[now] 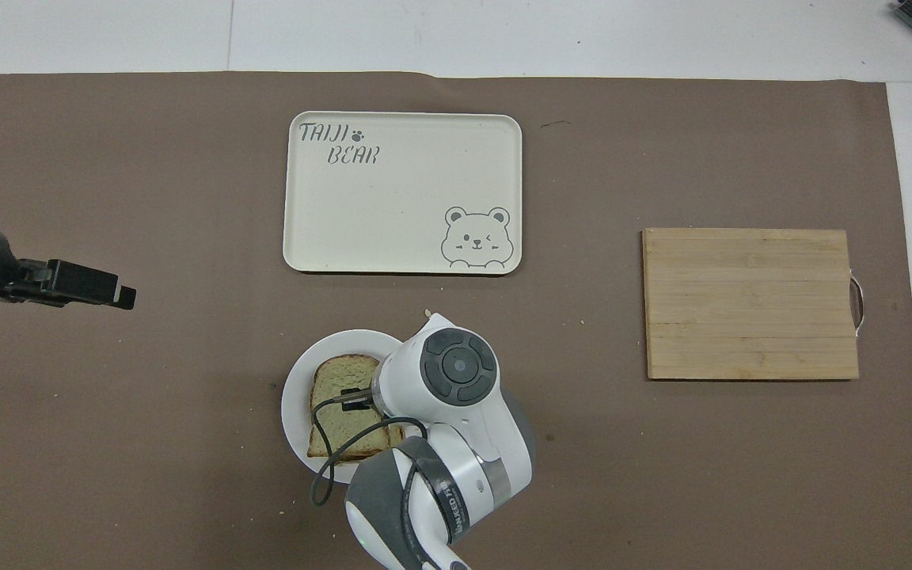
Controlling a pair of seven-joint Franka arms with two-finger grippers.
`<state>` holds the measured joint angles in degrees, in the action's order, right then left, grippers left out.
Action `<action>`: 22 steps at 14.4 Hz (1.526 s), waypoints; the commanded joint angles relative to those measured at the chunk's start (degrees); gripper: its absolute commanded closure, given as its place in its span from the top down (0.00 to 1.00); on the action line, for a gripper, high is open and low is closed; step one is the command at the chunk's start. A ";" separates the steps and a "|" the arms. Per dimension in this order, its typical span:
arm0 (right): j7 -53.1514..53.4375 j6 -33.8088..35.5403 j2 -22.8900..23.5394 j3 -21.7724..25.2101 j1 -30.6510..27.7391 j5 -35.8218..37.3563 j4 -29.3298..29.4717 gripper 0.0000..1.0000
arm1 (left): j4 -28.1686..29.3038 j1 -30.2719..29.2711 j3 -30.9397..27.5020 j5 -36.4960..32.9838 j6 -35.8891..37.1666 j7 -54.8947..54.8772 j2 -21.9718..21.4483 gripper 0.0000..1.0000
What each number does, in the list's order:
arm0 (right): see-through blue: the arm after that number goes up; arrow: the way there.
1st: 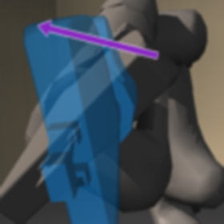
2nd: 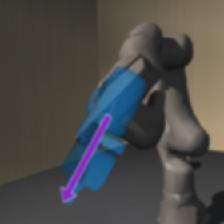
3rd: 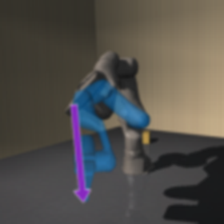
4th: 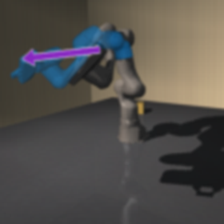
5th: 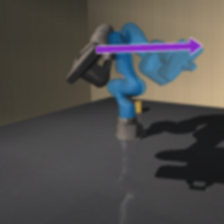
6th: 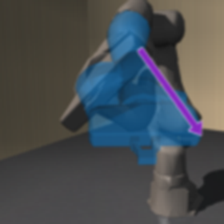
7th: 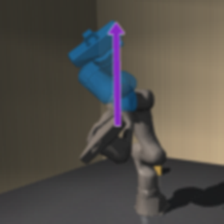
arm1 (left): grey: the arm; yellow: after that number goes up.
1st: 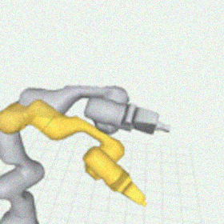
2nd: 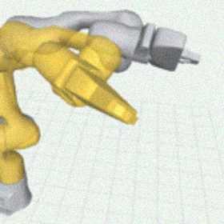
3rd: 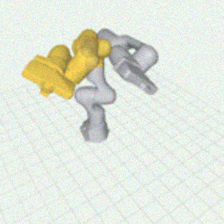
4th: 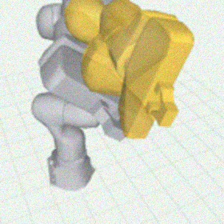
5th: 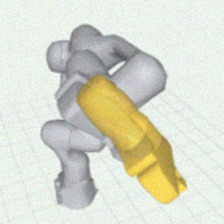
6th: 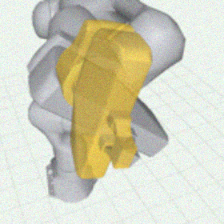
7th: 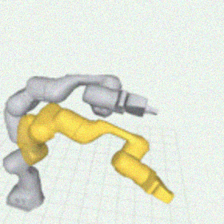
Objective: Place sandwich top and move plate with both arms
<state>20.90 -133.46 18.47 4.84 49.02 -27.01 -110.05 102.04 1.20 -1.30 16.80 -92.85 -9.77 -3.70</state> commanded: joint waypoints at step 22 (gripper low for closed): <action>-6.82 29.20 -19.96 0.53 -24.13 18.13 3.88 1.00 | 44.37 4.85 0.42 35.73 -27.82 -28.38 -2.45 0.97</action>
<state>17.00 -107.67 1.18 5.99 28.26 -9.83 -105.83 142.69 3.42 -0.32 49.04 -117.62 -36.97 -3.90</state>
